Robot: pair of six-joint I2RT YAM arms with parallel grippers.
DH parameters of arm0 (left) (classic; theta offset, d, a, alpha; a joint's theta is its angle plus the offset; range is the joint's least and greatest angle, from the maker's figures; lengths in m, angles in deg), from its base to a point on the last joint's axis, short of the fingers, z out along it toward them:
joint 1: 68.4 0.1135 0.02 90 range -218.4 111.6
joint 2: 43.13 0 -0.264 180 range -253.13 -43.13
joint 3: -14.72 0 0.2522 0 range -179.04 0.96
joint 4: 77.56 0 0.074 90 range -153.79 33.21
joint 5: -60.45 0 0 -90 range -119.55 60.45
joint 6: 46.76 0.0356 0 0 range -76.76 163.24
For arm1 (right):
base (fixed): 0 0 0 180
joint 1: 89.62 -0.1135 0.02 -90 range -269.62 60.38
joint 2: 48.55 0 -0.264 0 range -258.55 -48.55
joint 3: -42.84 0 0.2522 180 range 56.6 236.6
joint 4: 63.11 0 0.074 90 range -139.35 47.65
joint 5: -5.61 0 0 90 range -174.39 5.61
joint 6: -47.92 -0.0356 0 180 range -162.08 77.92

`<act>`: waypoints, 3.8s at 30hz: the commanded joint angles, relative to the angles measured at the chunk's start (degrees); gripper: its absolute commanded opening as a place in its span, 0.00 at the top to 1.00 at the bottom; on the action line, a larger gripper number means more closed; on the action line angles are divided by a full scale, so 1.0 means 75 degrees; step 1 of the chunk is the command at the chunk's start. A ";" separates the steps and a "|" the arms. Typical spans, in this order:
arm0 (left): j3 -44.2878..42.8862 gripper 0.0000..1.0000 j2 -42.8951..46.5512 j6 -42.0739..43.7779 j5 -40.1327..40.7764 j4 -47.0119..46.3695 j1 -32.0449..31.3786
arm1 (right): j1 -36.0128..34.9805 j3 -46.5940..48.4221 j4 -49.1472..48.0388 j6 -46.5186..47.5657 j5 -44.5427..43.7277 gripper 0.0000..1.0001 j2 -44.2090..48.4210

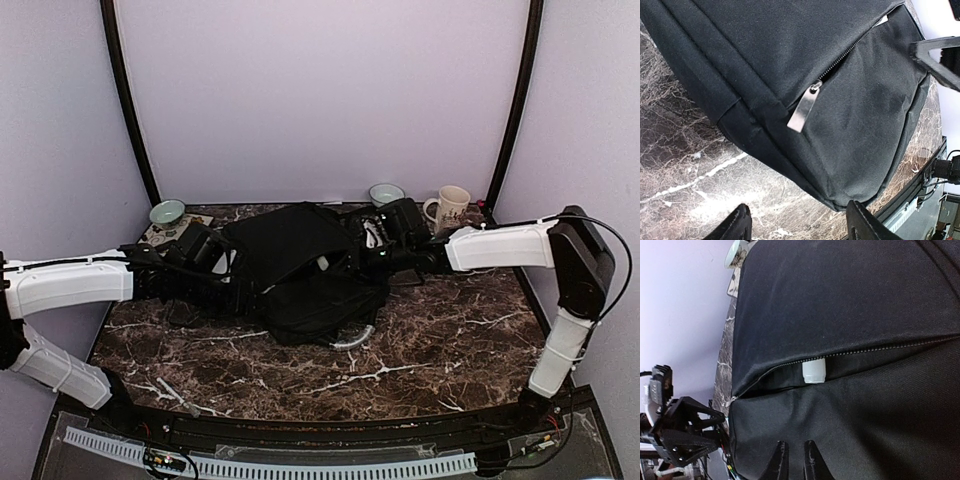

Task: Pack the student bag
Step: Adjust the pen in the lower front pocket of the bag, then grab the pen at the corner of the board, then pass from the left arm to the right

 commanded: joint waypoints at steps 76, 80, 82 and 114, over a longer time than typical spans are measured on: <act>0.1978 1.00 0.2572 -0.3964 -0.0500 0.1634 0.3020 | 0.0028 0.0436 0.2270 0.1325 -0.0813 0.31 0.2568; 0.0890 1.00 0.1992 -0.4099 -0.0905 0.1092 0.2981 | -0.0134 0.0575 0.1729 0.1122 -0.0404 0.23 0.2532; 0.0221 1.00 0.1588 -0.4099 -0.1066 0.0848 0.2918 | -0.0317 0.0766 0.1692 0.1173 -0.0290 0.18 0.2378; -0.2477 1.00 -0.0587 -0.5845 -0.1026 -0.1748 0.1236 | -0.1327 0.1891 0.0342 0.0755 0.0662 0.47 0.0443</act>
